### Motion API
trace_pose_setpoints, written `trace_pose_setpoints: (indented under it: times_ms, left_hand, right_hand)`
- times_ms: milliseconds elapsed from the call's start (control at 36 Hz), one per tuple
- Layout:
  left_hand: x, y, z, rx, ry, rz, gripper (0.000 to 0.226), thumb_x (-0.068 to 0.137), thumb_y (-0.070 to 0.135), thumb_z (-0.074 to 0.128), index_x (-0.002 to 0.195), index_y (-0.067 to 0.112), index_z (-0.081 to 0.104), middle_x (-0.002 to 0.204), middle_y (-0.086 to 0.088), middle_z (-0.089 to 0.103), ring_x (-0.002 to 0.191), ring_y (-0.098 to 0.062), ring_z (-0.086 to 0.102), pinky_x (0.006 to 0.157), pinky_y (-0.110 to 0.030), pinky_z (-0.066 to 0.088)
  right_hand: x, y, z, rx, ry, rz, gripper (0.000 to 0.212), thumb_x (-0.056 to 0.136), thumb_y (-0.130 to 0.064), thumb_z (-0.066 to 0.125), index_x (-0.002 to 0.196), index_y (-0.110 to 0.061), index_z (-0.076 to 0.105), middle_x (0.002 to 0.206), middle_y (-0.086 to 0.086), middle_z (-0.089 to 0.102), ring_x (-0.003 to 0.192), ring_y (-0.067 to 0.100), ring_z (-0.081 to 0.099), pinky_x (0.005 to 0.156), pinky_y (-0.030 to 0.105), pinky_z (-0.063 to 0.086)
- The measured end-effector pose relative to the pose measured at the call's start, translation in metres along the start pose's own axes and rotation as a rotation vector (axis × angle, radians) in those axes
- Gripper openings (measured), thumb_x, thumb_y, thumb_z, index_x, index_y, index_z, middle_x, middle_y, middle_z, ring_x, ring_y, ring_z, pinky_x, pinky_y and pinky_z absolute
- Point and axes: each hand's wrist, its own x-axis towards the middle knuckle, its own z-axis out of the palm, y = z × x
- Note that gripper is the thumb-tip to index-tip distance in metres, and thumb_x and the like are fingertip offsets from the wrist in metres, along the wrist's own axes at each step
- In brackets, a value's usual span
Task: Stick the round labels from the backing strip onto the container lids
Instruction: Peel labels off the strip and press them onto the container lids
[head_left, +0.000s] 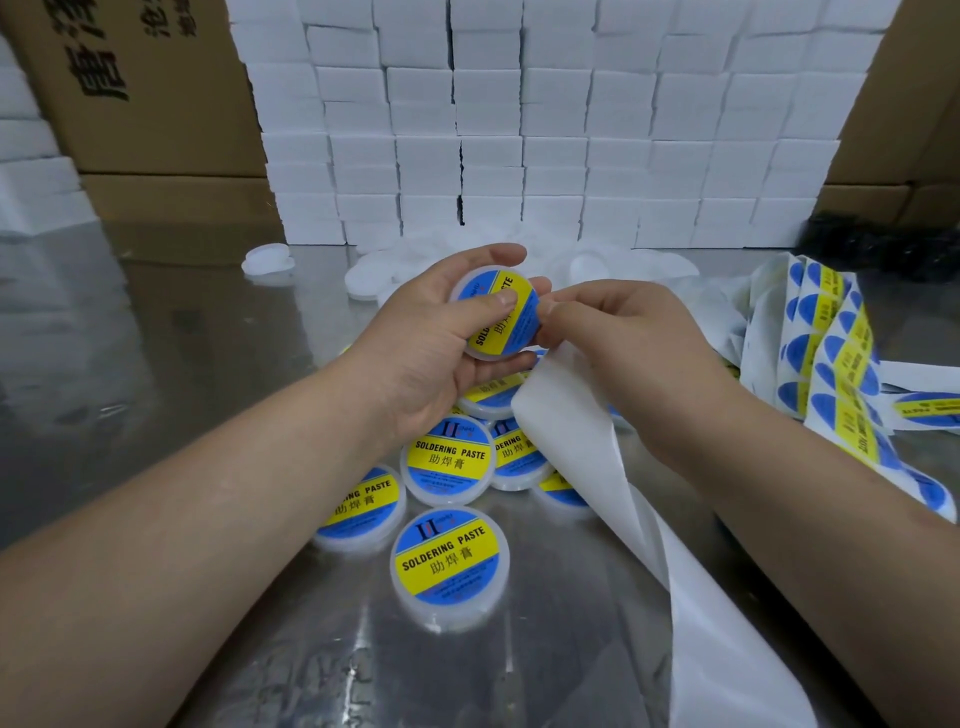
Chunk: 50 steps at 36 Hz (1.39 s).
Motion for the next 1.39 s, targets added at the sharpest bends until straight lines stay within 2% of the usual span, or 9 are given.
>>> trace_pose_setpoints:
  times_ms: [278, 500, 583, 667, 806, 889, 1000, 1278, 1389]
  left_hand:
    - [-0.002, -0.001, 0.003, 0.097, 0.030, 0.031, 0.026, 0.093, 0.003, 0.048, 0.096, 0.025, 0.060, 0.088, 0.005, 0.073, 0.072, -0.016, 0.069, 0.059, -0.025, 0.056]
    - [-0.005, -0.001, 0.007, 0.376, 0.256, 0.259, 0.027, 0.092, 0.012, 0.053, 0.098, 0.038, 0.053, 0.100, 0.010, 0.067, 0.084, -0.011, 0.068, 0.062, -0.022, 0.056]
    - [-0.006, -0.002, 0.011, 0.412, 0.324, 0.288, 0.026, 0.092, 0.013, 0.053, 0.100, 0.036, 0.045, 0.100, 0.010, 0.066, 0.077, -0.011, 0.069, 0.058, -0.022, 0.056]
    - [-0.005, 0.007, 0.007, 0.375, 0.405, 0.304, 0.021, 0.095, 0.010, 0.048, 0.092, 0.031, 0.044, 0.094, 0.010, 0.066, 0.069, -0.007, 0.069, 0.054, -0.022, 0.055]
    - [-0.009, 0.006, 0.011, 0.446, 0.281, 0.202, 0.018, 0.094, 0.012, 0.050, 0.088, 0.029, 0.048, 0.087, -0.002, 0.063, 0.055, -0.015, 0.068, 0.045, -0.020, 0.051]
    - [-0.012, -0.003, 0.016, 0.528, 0.164, 0.158, 0.011, 0.093, 0.020, 0.052, 0.088, 0.030, 0.052, 0.064, 0.004, 0.064, 0.040, -0.014, 0.059, 0.040, -0.020, 0.047]
    - [-0.010, -0.001, 0.012, 0.563, 0.217, 0.182, 0.011, 0.093, 0.027, 0.052, 0.084, 0.032, 0.056, 0.057, 0.009, 0.058, 0.034, -0.011, 0.047, 0.037, -0.017, 0.040]
    - [-0.012, -0.001, 0.014, 0.640, 0.234, 0.272, 0.027, 0.098, 0.024, 0.041, 0.076, 0.028, 0.057, 0.049, 0.013, 0.053, 0.038, -0.002, 0.046, 0.037, -0.014, 0.038]
    - [-0.011, 0.001, 0.010, 0.719, 0.257, 0.315, 0.027, 0.097, 0.024, 0.043, 0.074, 0.026, 0.058, 0.059, 0.012, 0.058, 0.055, -0.003, 0.052, 0.050, -0.018, 0.044]
  right_hand:
    - [0.002, 0.002, 0.000, -0.060, 0.002, -0.005, 0.027, 0.085, -0.025, 0.059, 0.060, -0.024, 0.067, 0.058, -0.011, 0.063, 0.056, 0.002, 0.053, 0.054, 0.020, 0.043]
    - [0.001, 0.002, 0.003, -0.099, -0.062, -0.047, 0.034, 0.086, -0.014, 0.055, 0.066, -0.040, 0.064, 0.050, -0.023, 0.059, 0.052, -0.012, 0.052, 0.046, 0.002, 0.034]
    - [0.001, 0.004, 0.003, -0.153, -0.004, -0.043, 0.026, 0.085, -0.016, 0.055, 0.063, -0.021, 0.070, 0.057, 0.000, 0.064, 0.045, 0.002, 0.043, 0.046, 0.013, 0.035]
    - [0.004, 0.008, -0.004, -0.237, 0.080, -0.004, 0.030, 0.083, -0.022, 0.056, 0.083, 0.007, 0.062, 0.078, 0.025, 0.056, 0.049, 0.009, 0.034, 0.045, 0.022, 0.024]
    - [0.003, 0.002, -0.004, -0.174, 0.100, -0.059, 0.028, 0.086, -0.032, 0.055, 0.074, -0.009, 0.067, 0.067, 0.008, 0.062, 0.045, 0.003, 0.042, 0.043, 0.016, 0.036]
    - [0.000, 0.001, -0.001, -0.158, 0.036, -0.095, 0.017, 0.088, -0.031, 0.053, 0.082, -0.022, 0.067, 0.073, -0.008, 0.065, 0.061, -0.001, 0.055, 0.057, 0.017, 0.044]
    - [0.000, 0.003, 0.001, -0.221, 0.024, -0.154, 0.020, 0.092, -0.030, 0.051, 0.074, -0.022, 0.057, 0.066, -0.008, 0.057, 0.058, 0.000, 0.049, 0.058, 0.019, 0.040]
    - [-0.002, 0.007, 0.003, -0.312, 0.039, -0.233, 0.035, 0.092, -0.032, 0.048, 0.062, -0.014, 0.046, 0.051, -0.006, 0.040, 0.051, 0.005, 0.037, 0.050, 0.024, 0.029]
    - [-0.003, 0.008, 0.005, -0.386, 0.037, -0.251, 0.040, 0.092, -0.037, 0.047, 0.058, -0.017, 0.040, 0.049, -0.005, 0.036, 0.050, 0.006, 0.036, 0.047, 0.022, 0.026]
